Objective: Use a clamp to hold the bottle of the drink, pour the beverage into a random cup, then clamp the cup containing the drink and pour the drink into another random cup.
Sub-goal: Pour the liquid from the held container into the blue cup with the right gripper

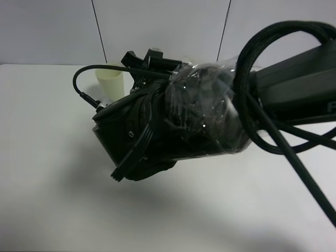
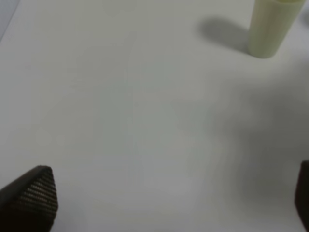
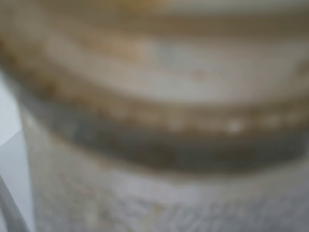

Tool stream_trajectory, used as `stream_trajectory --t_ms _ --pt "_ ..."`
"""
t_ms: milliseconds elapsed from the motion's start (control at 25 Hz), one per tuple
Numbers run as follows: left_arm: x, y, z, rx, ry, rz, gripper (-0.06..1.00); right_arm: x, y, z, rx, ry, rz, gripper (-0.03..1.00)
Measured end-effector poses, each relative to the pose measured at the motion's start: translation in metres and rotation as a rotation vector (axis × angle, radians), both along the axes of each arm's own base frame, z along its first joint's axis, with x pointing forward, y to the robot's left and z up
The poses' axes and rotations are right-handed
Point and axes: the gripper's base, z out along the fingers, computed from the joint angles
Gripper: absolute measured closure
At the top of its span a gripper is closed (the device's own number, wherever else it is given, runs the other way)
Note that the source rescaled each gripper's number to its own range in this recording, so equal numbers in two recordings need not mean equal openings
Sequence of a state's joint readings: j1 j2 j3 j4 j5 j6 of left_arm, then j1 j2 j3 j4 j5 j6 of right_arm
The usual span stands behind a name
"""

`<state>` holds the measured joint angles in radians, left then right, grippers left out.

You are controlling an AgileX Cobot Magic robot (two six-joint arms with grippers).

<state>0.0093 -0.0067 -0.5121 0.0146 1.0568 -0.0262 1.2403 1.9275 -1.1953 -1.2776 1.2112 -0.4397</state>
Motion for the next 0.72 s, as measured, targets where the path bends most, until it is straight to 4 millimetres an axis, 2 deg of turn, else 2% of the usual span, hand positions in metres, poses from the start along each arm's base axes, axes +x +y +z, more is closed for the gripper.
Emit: stream_trajectory --t_ms 720 --pt "0.0000 0.0000 0.0000 0.000 0.000 0.000 -0.06 0.0007 0.0007 0.0012 0.008 -0.017 0.005 0.97"
